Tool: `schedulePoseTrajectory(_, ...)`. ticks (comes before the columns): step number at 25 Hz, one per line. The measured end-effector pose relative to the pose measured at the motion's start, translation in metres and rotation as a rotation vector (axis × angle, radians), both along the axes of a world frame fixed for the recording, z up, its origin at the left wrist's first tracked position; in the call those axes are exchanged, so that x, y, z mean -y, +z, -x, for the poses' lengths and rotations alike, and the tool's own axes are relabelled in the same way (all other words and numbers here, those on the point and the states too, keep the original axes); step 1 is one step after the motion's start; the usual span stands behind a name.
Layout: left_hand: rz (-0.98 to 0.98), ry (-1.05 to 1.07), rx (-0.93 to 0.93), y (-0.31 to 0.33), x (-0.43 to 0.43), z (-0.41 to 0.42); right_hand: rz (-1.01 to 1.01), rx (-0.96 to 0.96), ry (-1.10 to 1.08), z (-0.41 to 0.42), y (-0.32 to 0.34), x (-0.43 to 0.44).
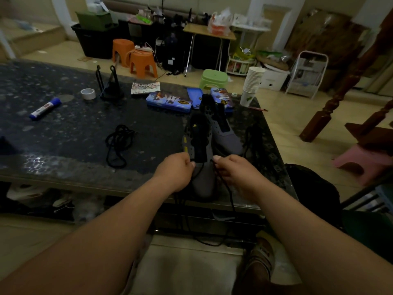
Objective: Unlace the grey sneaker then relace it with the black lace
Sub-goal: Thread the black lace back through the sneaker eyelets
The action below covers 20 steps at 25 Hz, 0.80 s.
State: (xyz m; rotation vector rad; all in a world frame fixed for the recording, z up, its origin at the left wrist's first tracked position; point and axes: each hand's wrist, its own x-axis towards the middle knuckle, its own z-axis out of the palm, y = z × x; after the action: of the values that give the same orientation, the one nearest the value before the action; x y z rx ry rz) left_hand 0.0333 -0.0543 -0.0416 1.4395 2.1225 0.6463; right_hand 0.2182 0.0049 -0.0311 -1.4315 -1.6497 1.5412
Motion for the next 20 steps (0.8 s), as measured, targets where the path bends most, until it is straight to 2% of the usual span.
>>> schedulePoseTrajectory(2, 0.031, -0.015, 0.234, 0.006, 0.004, 0.009, -0.105, 0.187, -0.015, 0.016, 0.004, -0.002)
schedulePoseTrajectory(5, 0.211, -0.165, 0.769, 0.025, 0.019, 0.029, -0.279, 0.425, 0.051, 0.030, 0.005, -0.005)
schedulePoseTrajectory(6, 0.240, -0.190, 0.809, 0.027, 0.023, 0.033, -0.310, 0.459, 0.068, 0.031, 0.005, -0.007)
schedulePoseTrajectory(7, 0.244, -0.195, 0.769, 0.028, 0.027, 0.033, -0.320, 0.473, 0.075, 0.031, 0.006, -0.008)
schedulePoseTrajectory(10, 0.176, -0.110, 0.303, 0.017, 0.019, 0.015, -0.298, 0.448, 0.032, 0.030, 0.009, -0.010)
schedulePoseTrajectory(12, 0.093, -0.037, 0.090, 0.011, 0.011, -0.001, -0.256, 0.357, -0.028, 0.028, 0.009, -0.006)
schedulePoseTrajectory(14, 0.047, 0.040, 0.053, 0.010, 0.005, -0.004, -0.103, 0.129, -0.059, 0.020, 0.009, 0.000)
schedulePoseTrajectory(17, 0.070, 0.061, 0.101, 0.008, -0.001, -0.001, 0.165, -0.230, 0.030, -0.002, 0.004, 0.011)
schedulePoseTrajectory(18, 0.078, 0.043, 0.082, 0.009, -0.002, -0.002, 0.209, -0.282, 0.021, -0.006, 0.002, 0.012)
schedulePoseTrajectory(20, 0.081, 0.033, 0.108, 0.013, -0.001, -0.002, 0.195, -0.268, -0.036, -0.003, 0.001, 0.007)
